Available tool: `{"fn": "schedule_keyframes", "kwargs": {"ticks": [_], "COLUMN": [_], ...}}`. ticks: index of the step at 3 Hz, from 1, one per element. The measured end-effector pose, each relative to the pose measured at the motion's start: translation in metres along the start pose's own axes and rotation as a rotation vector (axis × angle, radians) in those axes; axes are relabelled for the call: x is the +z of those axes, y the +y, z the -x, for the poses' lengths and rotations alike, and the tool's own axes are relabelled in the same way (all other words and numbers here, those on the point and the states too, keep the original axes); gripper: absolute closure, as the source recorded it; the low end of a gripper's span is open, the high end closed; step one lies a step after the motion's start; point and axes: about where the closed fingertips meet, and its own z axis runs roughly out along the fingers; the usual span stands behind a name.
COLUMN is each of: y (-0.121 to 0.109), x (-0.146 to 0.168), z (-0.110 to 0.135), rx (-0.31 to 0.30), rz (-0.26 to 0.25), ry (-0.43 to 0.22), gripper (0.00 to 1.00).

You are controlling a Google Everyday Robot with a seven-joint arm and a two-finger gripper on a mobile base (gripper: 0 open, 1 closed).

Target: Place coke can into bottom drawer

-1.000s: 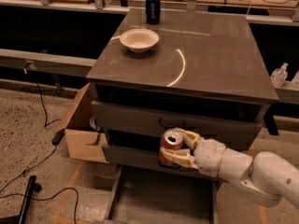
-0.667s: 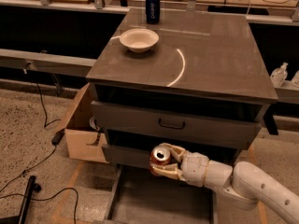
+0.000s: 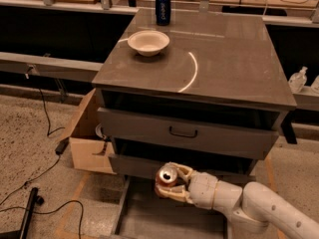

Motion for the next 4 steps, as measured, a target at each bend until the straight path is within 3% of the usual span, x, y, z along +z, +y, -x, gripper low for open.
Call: {"fn": "schedule_keyframes", "kwargs": {"ticks": [2,3,4], "y": [0.054,0.087,0.087], "x": [0.021,0.042,0.042], "z": [-0.057,-0.104,-0.104], "rx": [-0.027,-0.151,-0.151], "rz": [0.090,0.130,0.130], "ry": [-0.064,-0.017,-0.017], "gripper": [1.00,1.00,1.00]}}
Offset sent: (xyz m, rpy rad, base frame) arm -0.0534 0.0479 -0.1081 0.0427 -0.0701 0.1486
